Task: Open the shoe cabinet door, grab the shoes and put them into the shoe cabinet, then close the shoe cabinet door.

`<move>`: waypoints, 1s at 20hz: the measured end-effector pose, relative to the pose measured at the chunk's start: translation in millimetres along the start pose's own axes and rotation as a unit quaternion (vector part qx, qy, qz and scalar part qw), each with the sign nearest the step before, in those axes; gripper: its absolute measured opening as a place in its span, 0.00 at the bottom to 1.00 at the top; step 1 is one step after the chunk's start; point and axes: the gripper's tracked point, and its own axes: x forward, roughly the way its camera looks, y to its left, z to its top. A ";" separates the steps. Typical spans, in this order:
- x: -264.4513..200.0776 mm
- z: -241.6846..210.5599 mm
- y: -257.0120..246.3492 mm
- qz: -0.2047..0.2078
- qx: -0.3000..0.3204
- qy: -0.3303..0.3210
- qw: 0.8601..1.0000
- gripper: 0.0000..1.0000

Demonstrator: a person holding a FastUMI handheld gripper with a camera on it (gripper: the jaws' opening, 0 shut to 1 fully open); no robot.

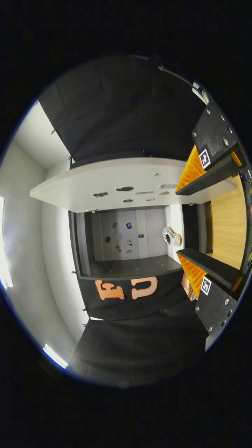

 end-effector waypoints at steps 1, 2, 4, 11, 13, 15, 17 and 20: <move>-1.8 1.5 -14.1 -0.008 -0.001 -0.002 1.000 0.95; -3.1 3.7 -31.1 -0.017 0.000 -0.004 1.000 0.95; -4.4 8.5 -68.2 -0.036 0.004 -0.007 0.999 0.95; 33.9 8.1 -154.3 -0.043 0.018 -0.011 0.999 0.95; 47.8 4.2 -155.9 -0.021 0.020 -0.009 1.000 0.95; 57.0 -1.7 -149.6 0.000 0.013 -0.003 1.000 0.95; 69.9 -7.6 -142.0 0.015 0.003 0.001 1.000 0.95; 71.1 -6.5 -139.0 0.025 0.005 0.003 1.000 0.93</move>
